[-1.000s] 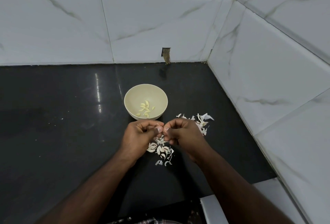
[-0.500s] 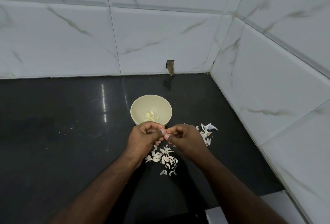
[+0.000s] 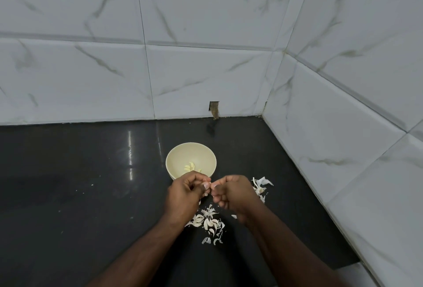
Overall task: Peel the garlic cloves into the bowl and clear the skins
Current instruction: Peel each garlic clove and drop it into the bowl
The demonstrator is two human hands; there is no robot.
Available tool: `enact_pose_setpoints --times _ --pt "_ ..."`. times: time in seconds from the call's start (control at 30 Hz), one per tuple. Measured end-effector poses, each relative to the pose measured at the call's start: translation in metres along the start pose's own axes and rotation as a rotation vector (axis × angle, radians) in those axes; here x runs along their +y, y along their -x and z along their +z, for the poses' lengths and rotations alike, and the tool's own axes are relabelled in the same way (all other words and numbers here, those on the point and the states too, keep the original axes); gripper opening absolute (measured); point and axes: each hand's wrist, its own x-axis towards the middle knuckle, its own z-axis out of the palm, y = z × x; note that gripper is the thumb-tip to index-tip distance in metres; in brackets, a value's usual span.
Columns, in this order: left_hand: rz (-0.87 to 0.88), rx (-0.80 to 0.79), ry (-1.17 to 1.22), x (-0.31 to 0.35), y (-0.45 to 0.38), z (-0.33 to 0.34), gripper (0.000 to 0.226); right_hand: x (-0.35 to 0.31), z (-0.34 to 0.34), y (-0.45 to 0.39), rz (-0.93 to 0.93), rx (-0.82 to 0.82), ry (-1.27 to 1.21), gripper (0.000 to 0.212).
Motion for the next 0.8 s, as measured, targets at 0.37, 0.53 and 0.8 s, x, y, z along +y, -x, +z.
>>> enact_pose_setpoints --times 0.37,0.53,0.8 --pt "0.034 -0.019 0.115 -0.004 0.013 0.009 0.02 0.013 -0.006 0.008 0.192 -0.124 -0.249 0.022" --pt "-0.05 -0.056 0.226 0.001 0.017 0.014 0.013 0.02 -0.009 0.01 0.026 -0.087 -0.146 0.022" --pt "-0.198 -0.044 0.391 0.006 0.017 0.01 0.009 0.023 -0.021 0.015 -0.175 -0.002 -0.012 0.016"
